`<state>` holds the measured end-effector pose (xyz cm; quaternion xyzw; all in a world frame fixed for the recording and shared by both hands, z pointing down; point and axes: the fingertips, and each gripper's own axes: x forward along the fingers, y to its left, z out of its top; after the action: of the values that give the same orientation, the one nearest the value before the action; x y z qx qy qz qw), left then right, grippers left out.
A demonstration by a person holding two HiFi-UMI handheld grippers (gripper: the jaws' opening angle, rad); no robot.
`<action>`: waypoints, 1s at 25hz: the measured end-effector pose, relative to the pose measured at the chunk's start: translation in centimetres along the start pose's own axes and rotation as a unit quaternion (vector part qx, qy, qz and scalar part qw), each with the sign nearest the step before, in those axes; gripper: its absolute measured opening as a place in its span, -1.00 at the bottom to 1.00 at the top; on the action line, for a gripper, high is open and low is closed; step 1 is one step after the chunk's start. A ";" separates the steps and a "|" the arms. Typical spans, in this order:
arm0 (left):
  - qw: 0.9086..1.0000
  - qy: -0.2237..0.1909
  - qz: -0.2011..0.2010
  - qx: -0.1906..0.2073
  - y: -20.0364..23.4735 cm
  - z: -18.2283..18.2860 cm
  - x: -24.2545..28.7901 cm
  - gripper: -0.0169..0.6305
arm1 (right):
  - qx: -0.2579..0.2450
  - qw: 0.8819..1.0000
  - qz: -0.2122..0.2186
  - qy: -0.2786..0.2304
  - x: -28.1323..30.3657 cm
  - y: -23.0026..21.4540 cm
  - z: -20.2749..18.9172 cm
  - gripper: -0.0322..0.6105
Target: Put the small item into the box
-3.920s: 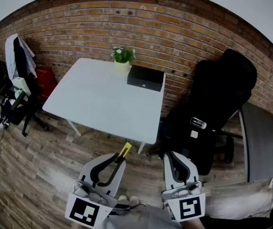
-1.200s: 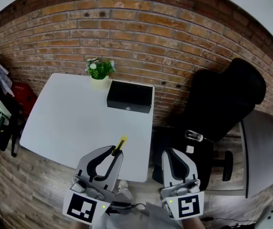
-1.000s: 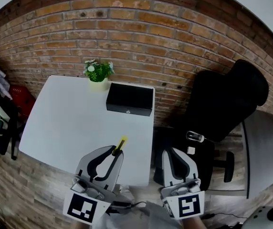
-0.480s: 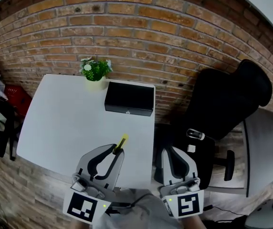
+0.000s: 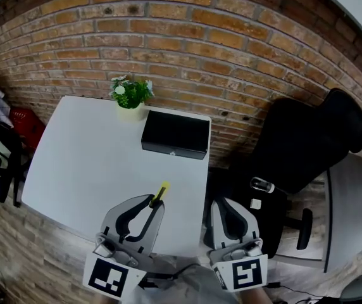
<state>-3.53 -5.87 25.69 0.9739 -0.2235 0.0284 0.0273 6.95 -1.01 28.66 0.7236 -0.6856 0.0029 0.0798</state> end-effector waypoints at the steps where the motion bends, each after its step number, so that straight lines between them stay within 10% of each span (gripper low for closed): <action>1: 1.000 0.001 0.002 -0.002 0.1 -0.1 0.2 -0.72 | -0.001 1.000 0.004 -0.002 0.5 0.0 0.0 -0.73; 25: 0.996 0.036 0.083 -0.012 4.6 -5.0 4.1 -0.72 | 0.024 0.992 0.092 0.085 12.9 -0.1 -9.4 -0.72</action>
<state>-2.08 -11.42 31.08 0.9501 -0.3024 0.0625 0.0445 8.77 -12.68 39.43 0.6565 -0.7395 0.0878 0.1200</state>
